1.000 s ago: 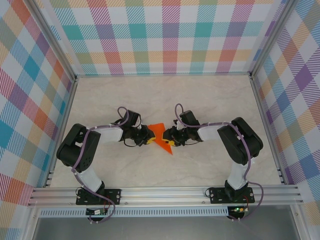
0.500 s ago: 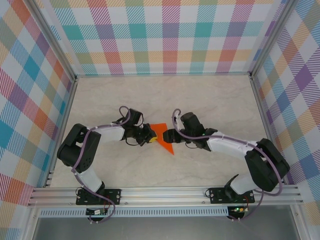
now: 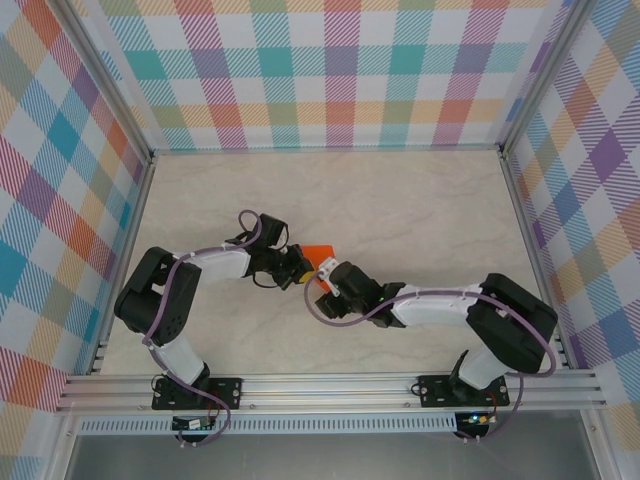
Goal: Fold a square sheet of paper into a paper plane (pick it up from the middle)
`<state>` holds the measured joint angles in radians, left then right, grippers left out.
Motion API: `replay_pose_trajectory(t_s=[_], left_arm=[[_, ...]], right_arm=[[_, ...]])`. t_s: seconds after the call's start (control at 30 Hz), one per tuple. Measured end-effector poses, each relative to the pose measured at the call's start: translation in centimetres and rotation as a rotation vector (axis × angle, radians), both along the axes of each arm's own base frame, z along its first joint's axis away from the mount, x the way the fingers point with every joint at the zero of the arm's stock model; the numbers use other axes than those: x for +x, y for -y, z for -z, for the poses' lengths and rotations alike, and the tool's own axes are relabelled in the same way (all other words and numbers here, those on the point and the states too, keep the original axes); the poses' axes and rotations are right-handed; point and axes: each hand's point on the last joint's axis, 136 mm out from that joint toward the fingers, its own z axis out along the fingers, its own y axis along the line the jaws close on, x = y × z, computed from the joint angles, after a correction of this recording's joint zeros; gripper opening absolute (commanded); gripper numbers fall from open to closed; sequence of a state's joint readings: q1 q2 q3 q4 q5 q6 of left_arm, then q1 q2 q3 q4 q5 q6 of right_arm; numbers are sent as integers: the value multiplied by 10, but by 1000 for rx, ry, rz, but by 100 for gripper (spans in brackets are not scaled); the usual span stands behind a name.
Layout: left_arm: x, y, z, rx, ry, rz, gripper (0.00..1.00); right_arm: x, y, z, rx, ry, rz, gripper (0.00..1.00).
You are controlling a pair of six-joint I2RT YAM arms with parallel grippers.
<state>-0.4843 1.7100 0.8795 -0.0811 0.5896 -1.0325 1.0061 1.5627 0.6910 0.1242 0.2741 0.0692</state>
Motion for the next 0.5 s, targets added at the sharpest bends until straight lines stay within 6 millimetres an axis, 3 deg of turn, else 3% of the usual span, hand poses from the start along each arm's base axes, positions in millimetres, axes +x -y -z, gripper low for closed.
replay_pose_trajectory(t_s=[0.5], left_arm=[[-1, 0, 0, 12, -10, -2, 1]], right_arm=[[19, -7, 17, -96, 108, -6, 35]])
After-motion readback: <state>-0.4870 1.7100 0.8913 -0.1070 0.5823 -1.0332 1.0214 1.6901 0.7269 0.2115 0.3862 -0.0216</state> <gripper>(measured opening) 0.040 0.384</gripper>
